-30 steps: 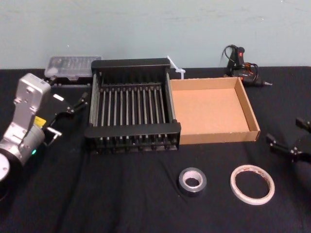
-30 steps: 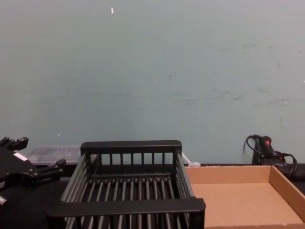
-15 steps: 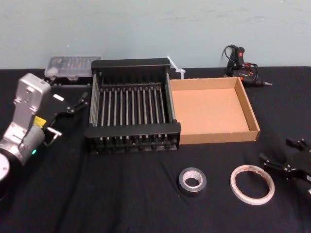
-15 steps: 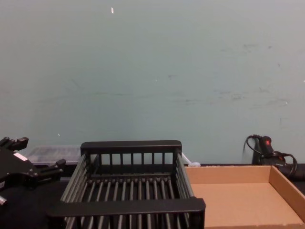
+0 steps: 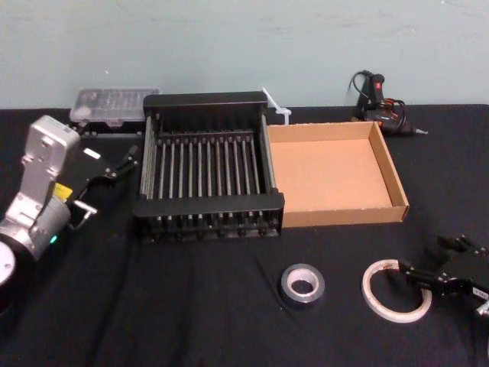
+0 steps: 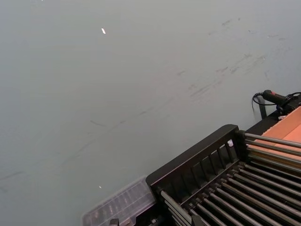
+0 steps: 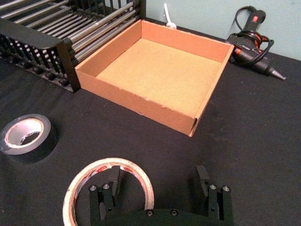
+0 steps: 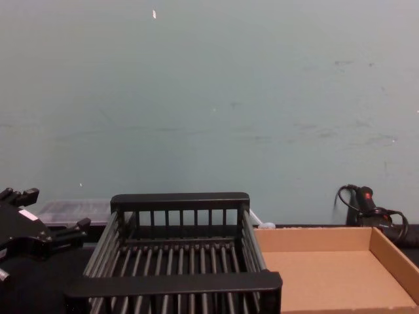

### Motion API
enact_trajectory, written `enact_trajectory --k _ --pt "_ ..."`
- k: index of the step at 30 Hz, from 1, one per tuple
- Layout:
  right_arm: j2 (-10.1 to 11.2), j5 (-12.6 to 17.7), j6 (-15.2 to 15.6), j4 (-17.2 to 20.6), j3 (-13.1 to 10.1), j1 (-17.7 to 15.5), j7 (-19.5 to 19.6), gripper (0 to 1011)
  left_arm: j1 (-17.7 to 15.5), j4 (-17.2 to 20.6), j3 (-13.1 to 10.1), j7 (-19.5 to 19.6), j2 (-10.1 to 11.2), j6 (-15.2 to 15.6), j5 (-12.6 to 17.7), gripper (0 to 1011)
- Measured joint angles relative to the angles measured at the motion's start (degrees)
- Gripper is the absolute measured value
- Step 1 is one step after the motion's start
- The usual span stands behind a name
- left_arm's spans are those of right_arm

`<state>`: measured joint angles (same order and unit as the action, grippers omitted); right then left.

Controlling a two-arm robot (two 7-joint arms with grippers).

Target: Pick up the white tape and place it into the black box , Pick up the silver tape and place it into the brown box.

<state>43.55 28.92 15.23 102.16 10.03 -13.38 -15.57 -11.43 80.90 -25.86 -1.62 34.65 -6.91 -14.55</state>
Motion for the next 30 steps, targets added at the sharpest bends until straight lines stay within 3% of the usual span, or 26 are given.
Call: enact_trajectory --k 30 --pt "-2.9 -4.3 3.0 -2.4 0.1 1.2 -3.7 1003 0.0 0.0 0.0 0.0 0.0 0.0 0.0 1001"
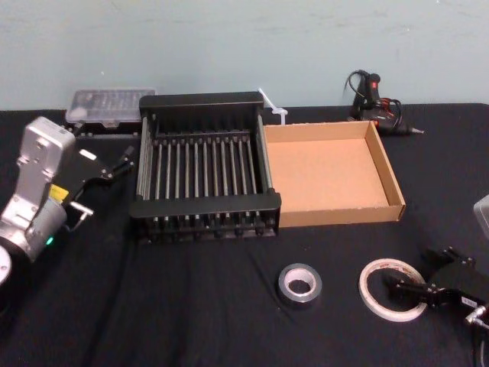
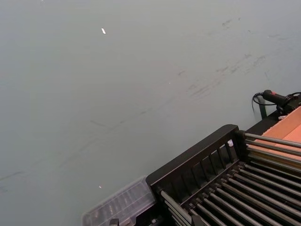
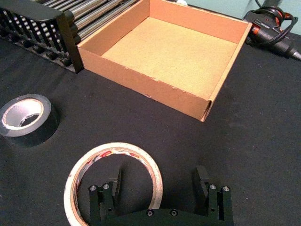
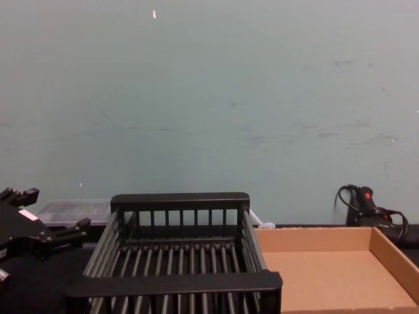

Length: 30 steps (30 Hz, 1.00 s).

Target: Pick up the white tape and place it into the black box , Pick up the silver tape and place it into the brown box.

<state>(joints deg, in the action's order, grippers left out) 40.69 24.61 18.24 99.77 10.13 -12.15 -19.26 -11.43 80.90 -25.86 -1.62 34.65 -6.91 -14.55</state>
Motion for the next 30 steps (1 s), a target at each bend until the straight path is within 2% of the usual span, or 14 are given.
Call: enact_trajectory --k 30 --pt "-1.4 -2.1 1.5 -0.7 -0.5 0.4 -0.6 1003 0.0 0.0 0.0 0.0 0.0 0.0 0.0 1001"
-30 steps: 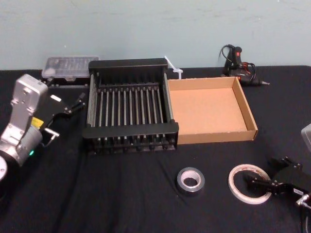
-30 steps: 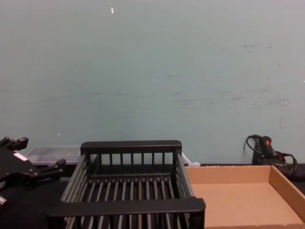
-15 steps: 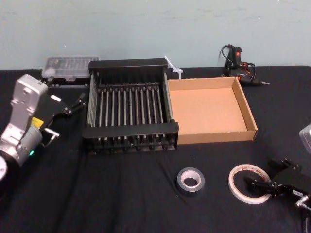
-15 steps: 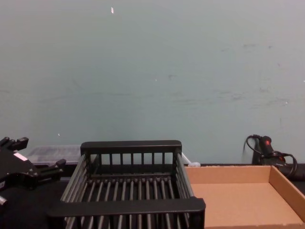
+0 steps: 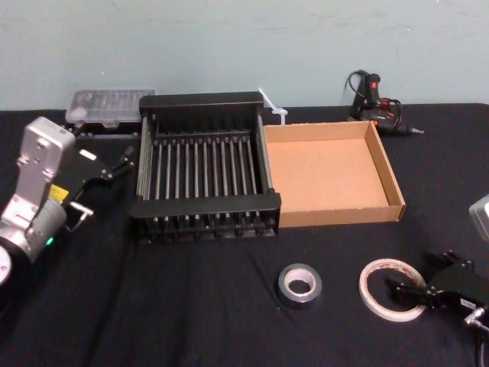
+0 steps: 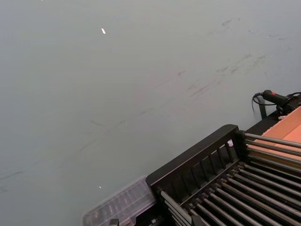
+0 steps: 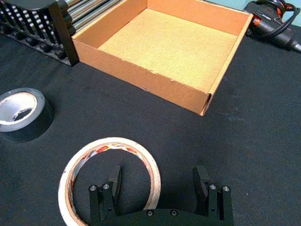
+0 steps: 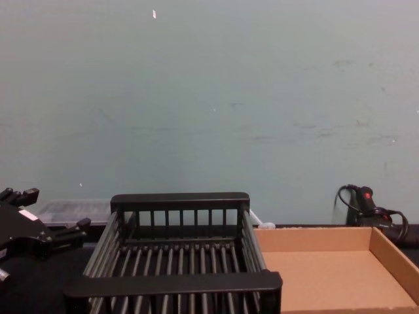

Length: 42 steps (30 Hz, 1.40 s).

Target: Pick up the white tape and place it into the black box , Pick up the silver tape and place it into the brown box.

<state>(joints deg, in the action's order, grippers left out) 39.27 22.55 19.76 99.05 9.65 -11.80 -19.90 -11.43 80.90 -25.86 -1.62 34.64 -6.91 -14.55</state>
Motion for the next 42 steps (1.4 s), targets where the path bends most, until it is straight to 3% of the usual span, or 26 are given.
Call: enact_trajectory --k 26,32,42 --pt "0.1 0.0 0.0 0.0 0.0 0.0 0.1 996 0.0 0.0 0.0 0.0 0.0 0.0 0.0 1001" --pt "0.1 0.0 -0.1 0.1 0.1 0.0 0.1 873 0.0 0.0 0.0 0.0 0.0 0.0 0.0 1001" --pt "0.1 0.1 -0.1 0.1 0.1 0.0 0.1 572 0.0 0.0 0.0 0.0 0.0 0.0 0.0 1002"
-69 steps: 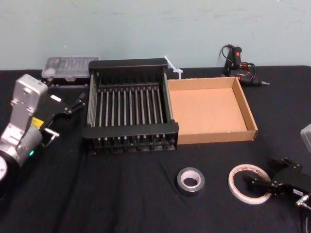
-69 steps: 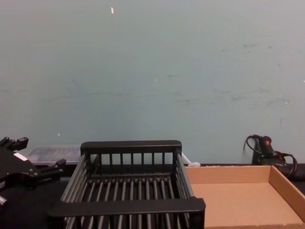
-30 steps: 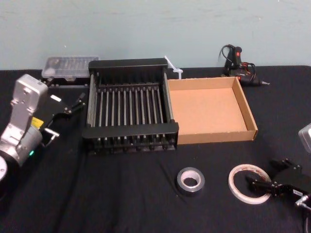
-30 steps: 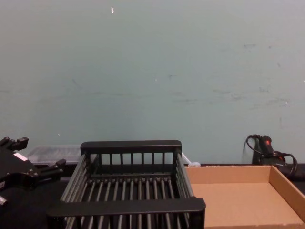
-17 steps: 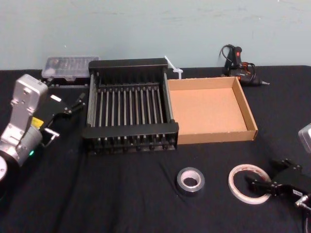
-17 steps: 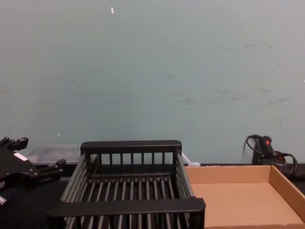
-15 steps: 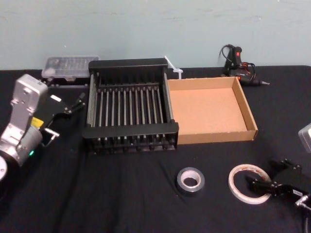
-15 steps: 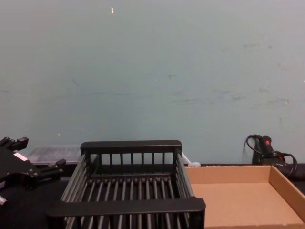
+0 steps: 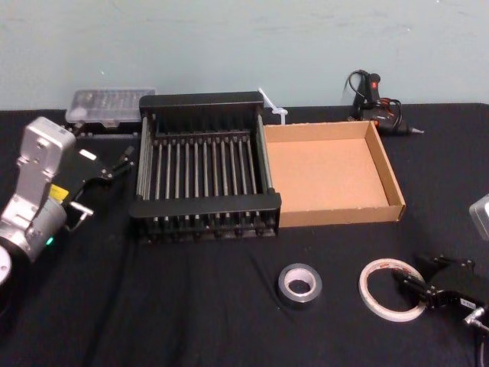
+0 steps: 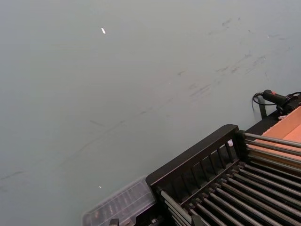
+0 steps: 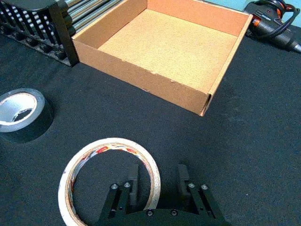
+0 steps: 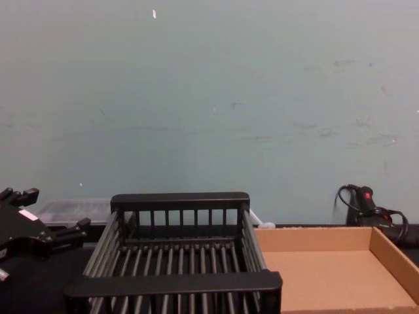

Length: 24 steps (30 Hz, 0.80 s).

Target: Pick up the white tape and place it into the black box , Pick up the silver tape and place it into the brown box.

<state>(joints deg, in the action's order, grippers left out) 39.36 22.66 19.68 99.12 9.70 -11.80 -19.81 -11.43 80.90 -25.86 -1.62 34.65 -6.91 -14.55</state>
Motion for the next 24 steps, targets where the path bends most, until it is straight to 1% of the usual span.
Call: enact_trajectory --k 1,4,5,8,10,11,12,13,16,24 --pt "0.0 0.0 0.0 0.0 0.0 0.0 0.0 509 0.0 0.0 0.0 0.0 0.0 0.0 0.0 1001" --pt "0.0 0.0 0.0 0.0 0.0 0.0 0.0 449 0.0 0.0 0.0 0.0 0.0 0.0 0.0 1001" --pt "0.0 0.0 0.0 0.0 0.0 0.0 0.0 386 0.0 0.0 0.0 0.0 0.0 0.0 0.0 1001" --pt "0.0 0.0 0.0 0.0 0.0 0.0 0.0 308 0.0 0.0 0.0 0.0 0.0 0.0 0.0 1001" --pt "0.0 0.0 0.0 0.0 0.0 0.0 0.0 225 0.0 0.0 0.0 0.0 0.0 0.0 0.0 1001" --pt "0.0 0.0 0.0 0.0 0.0 0.0 0.0 225 0.0 0.0 0.0 0.0 0.0 0.0 0.0 1001" --pt "0.0 0.0 0.0 0.0 0.0 0.0 0.0 146 0.0 0.0 0.0 0.0 0.0 0.0 0.0 1001" --pt "0.0 0.0 0.0 0.0 0.0 0.0 0.0 146 0.0 0.0 0.0 0.0 0.0 0.0 0.0 1001" --pt "0.0 0.0 0.0 0.0 0.0 0.0 0.0 97 0.0 0.0 0.0 0.0 0.0 0.0 0.0 1001" --pt "0.0 0.0 0.0 0.0 0.0 0.0 0.0 97 0.0 0.0 0.0 0.0 0.0 0.0 0.0 1001"
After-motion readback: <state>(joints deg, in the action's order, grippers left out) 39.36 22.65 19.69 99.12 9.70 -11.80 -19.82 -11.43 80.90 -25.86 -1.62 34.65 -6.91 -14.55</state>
